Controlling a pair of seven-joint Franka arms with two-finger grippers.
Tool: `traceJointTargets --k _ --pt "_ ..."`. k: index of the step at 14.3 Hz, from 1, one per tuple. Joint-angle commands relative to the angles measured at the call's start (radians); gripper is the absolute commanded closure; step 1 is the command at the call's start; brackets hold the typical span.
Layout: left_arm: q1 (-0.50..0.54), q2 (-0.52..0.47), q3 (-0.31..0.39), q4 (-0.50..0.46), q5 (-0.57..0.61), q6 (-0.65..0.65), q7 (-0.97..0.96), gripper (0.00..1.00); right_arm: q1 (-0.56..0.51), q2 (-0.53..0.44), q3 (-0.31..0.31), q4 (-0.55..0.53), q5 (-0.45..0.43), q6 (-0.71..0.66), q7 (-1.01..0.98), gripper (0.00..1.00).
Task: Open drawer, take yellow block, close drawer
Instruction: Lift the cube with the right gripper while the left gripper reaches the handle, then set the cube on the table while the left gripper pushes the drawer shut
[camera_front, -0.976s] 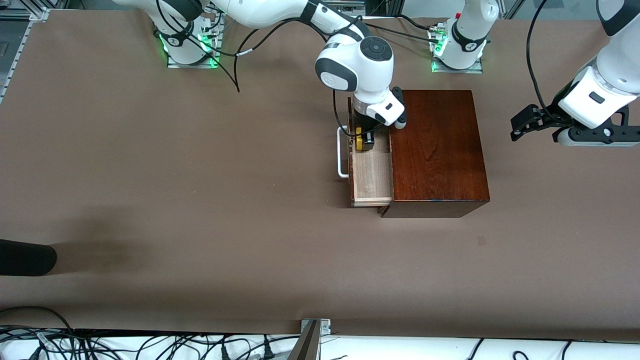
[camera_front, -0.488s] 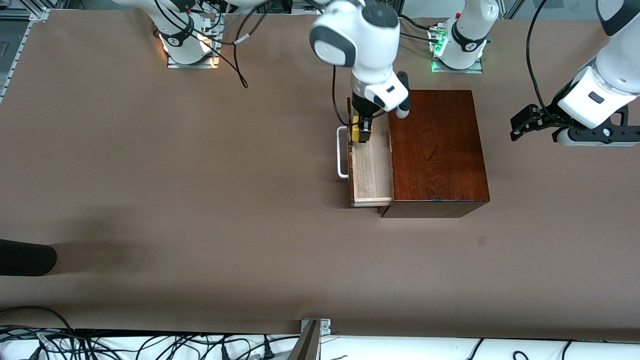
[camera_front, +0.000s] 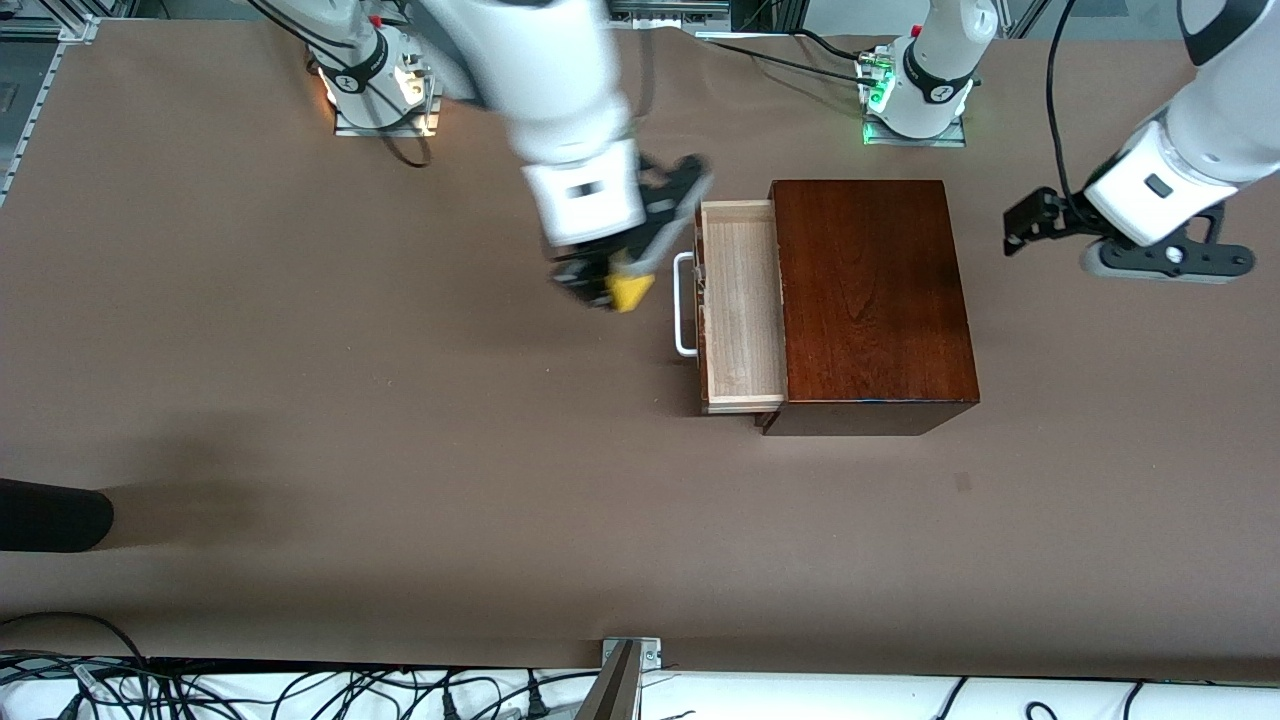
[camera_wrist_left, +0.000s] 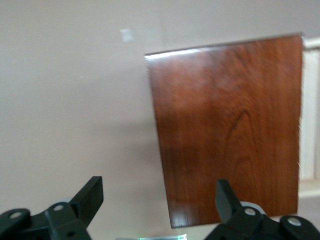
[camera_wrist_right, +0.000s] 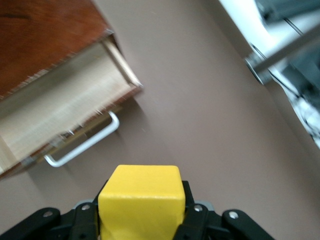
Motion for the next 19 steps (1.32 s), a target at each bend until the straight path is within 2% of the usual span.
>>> traceJointTargets --k 1,2,3,5,6,9,11,16,19 --pt "-0.033 0.041 -0.002 0.026 -0.080 -0.045 0.248 0.00 -0.142 -0.179 0.002 -0.262 0.109 0.017 0.040 1.00" --pt "-0.046 0.062 -0.004 0.026 -0.102 -0.058 0.381 0.00 -0.183 -0.213 -0.016 -0.321 0.152 0.017 0.054 1.00" --pt "-0.071 0.094 -0.014 0.028 -0.107 -0.069 0.495 0.00 -0.189 -0.244 -0.063 -0.381 0.159 0.017 0.074 1.00" --pt "-0.152 0.151 -0.034 0.034 -0.134 -0.071 0.547 0.00 -0.192 -0.273 -0.159 -0.478 0.167 0.017 0.086 1.00" --pt "-0.212 0.185 -0.042 0.064 -0.159 -0.069 0.544 0.00 -0.194 -0.273 -0.197 -0.507 0.165 0.017 0.086 1.00" --pt "-0.359 0.353 -0.044 0.237 -0.162 -0.069 0.547 0.00 -0.195 -0.273 -0.292 -0.610 0.165 0.034 0.140 1.00" --pt "-0.418 0.433 -0.050 0.283 -0.165 -0.019 0.577 0.00 -0.201 -0.266 -0.318 -0.661 0.159 0.053 0.163 1.00" --pt "-0.546 0.600 -0.100 0.301 -0.150 0.306 0.784 0.00 -0.212 -0.243 -0.346 -0.848 0.153 0.254 0.194 1.00" --pt "-0.590 0.660 -0.100 0.293 -0.041 0.409 0.833 0.00 -0.221 -0.192 -0.361 -0.914 0.153 0.389 0.201 1.00"
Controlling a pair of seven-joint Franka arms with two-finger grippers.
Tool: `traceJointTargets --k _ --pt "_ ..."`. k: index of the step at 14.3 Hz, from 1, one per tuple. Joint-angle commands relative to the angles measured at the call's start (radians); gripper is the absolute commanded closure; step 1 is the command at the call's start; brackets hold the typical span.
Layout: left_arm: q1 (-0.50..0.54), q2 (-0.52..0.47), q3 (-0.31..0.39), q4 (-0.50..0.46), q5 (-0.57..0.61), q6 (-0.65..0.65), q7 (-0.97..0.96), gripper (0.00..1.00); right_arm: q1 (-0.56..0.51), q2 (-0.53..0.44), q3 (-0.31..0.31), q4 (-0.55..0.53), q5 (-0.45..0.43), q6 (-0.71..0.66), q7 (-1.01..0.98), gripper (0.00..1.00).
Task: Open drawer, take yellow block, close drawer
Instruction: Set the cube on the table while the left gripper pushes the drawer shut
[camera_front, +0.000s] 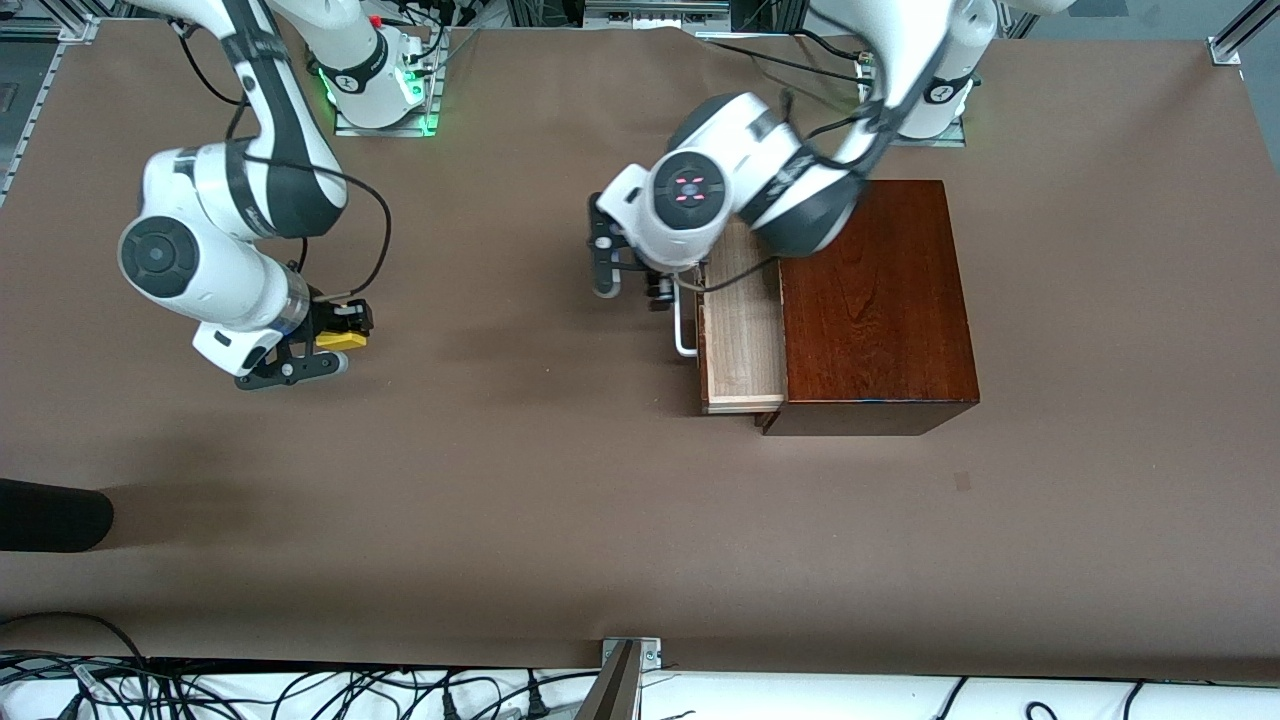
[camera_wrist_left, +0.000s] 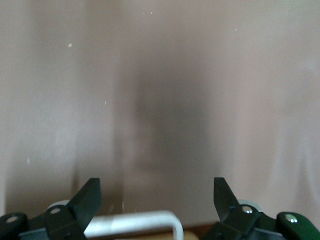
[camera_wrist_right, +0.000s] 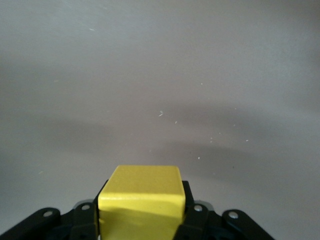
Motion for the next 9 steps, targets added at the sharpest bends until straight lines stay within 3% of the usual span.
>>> traceJointTargets --k 1,4,7,9 --pt "-0.020 0.057 0.003 0.038 0.109 0.033 0.086 0.00 -0.017 0.035 -0.002 -0.062 0.010 0.124 0.013 1.00" --pt "-0.011 0.065 0.004 0.000 0.134 0.013 0.094 0.00 -0.017 0.118 -0.002 -0.105 0.015 0.290 0.013 1.00" --pt "0.034 0.053 0.016 0.004 0.135 -0.137 0.096 0.00 -0.015 0.159 -0.001 -0.166 0.021 0.440 0.015 1.00" --pt "0.077 0.043 0.016 0.007 0.135 -0.220 0.111 0.00 -0.017 0.165 -0.001 -0.171 0.021 0.448 0.013 1.00"
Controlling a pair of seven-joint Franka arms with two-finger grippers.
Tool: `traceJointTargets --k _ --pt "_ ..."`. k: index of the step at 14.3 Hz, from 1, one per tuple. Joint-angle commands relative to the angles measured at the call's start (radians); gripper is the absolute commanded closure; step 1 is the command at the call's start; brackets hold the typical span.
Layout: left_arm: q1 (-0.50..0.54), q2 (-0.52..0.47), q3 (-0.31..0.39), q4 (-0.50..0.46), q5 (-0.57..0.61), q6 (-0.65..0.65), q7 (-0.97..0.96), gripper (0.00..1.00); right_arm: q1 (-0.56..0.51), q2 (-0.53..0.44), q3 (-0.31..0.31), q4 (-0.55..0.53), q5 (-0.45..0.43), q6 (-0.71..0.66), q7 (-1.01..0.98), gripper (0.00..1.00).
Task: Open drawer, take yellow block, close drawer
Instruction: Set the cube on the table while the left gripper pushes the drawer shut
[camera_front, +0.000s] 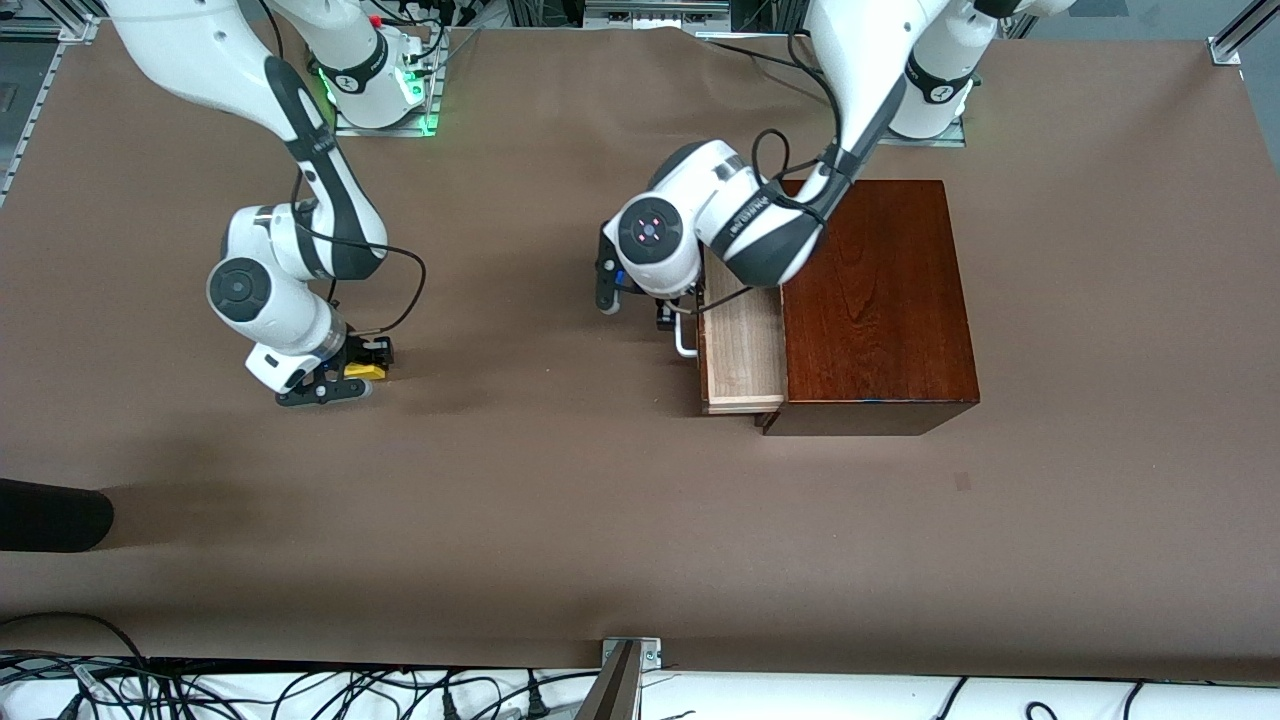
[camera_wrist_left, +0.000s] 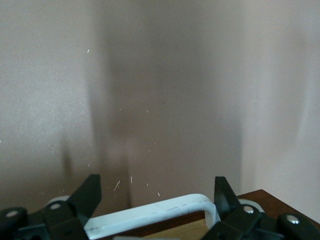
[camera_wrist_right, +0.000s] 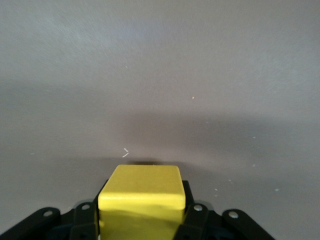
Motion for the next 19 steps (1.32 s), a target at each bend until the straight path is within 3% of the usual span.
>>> traceJointTargets --k 1,3,4,5,6,8,13,15,19 --pt "0.077 -0.023 0.006 -0.011 0.024 -0.115 0.041 0.00 -0.006 -0.005 0.006 -0.020 0.021 0.030 0.003 1.00" --pt "0.106 -0.014 0.006 -0.014 0.036 -0.123 0.056 0.00 -0.006 0.012 0.006 -0.026 0.021 0.057 0.001 1.00" --pt "0.114 -0.012 0.006 -0.014 0.051 -0.135 0.061 0.00 -0.006 0.013 0.006 -0.028 0.021 0.058 0.000 0.78" --pt "0.119 -0.014 0.006 -0.013 0.063 -0.155 0.061 0.00 -0.006 0.009 0.007 -0.027 0.021 0.056 0.000 0.10" --pt "0.131 -0.017 0.006 -0.011 0.067 -0.176 0.061 0.00 -0.006 -0.002 0.011 -0.020 0.019 0.050 -0.009 0.00" --pt "0.156 -0.023 0.006 -0.008 0.068 -0.206 0.069 0.00 -0.023 -0.049 0.018 -0.005 0.016 0.013 -0.012 0.00" --pt "0.163 -0.040 0.008 -0.007 0.068 -0.256 0.069 0.00 -0.053 -0.187 0.035 0.147 0.015 -0.264 -0.012 0.00" --pt "0.168 -0.047 0.006 -0.005 0.068 -0.255 0.069 0.00 -0.098 -0.252 0.075 0.211 0.018 -0.381 -0.009 0.00" --pt "0.160 -0.116 -0.009 0.007 0.047 -0.243 0.056 0.00 -0.099 -0.309 0.073 0.435 0.018 -0.672 -0.020 0.00"
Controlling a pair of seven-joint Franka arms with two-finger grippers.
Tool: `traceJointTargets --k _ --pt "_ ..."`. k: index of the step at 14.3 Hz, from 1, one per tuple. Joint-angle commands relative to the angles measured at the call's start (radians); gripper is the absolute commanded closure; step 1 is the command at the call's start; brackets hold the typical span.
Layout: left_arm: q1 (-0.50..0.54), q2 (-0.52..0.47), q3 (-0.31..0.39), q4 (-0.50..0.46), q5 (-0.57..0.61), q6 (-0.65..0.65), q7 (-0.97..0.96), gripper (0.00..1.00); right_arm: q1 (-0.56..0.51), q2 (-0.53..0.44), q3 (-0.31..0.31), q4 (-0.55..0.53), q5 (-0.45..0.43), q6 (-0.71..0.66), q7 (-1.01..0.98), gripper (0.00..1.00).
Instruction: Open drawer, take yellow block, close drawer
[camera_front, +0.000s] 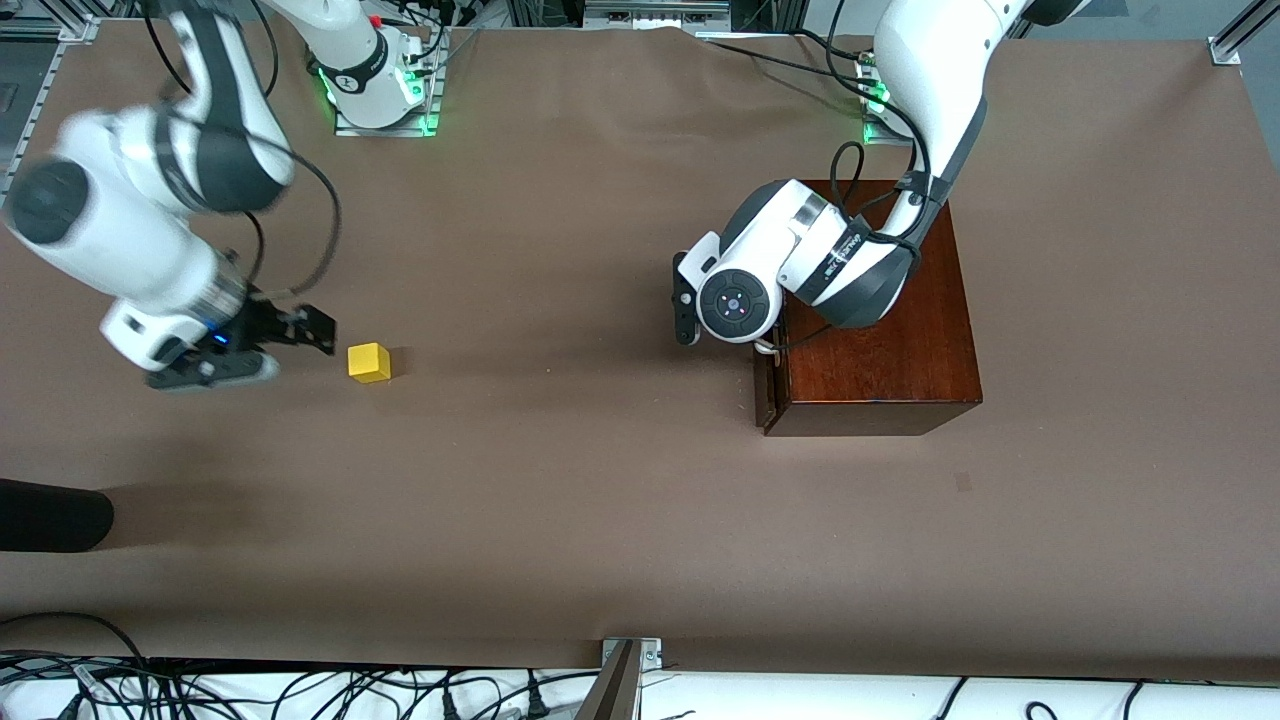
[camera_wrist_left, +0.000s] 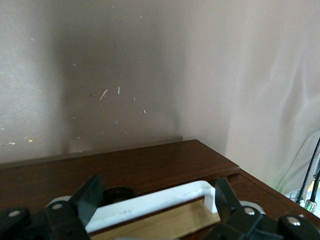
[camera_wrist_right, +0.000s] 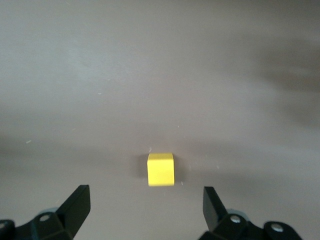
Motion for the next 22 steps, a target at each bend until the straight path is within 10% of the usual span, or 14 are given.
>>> traceJointTargets --k 1,13,22 --pt "0.011 -0.115 0.001 -0.004 0.027 -0.024 0.002 0.00 -0.024 -0.004 0.022 0.169 0.018 -0.203 -0.014 0.00" --pt "0.274 -0.381 0.080 0.078 0.014 -0.033 -0.027 0.00 -0.022 -0.217 0.022 0.121 0.007 -0.358 -0.013 0.00" --pt "0.392 -0.709 0.154 -0.316 -0.016 0.154 -0.895 0.00 -0.028 -0.190 -0.011 0.191 -0.028 -0.355 -0.014 0.00"
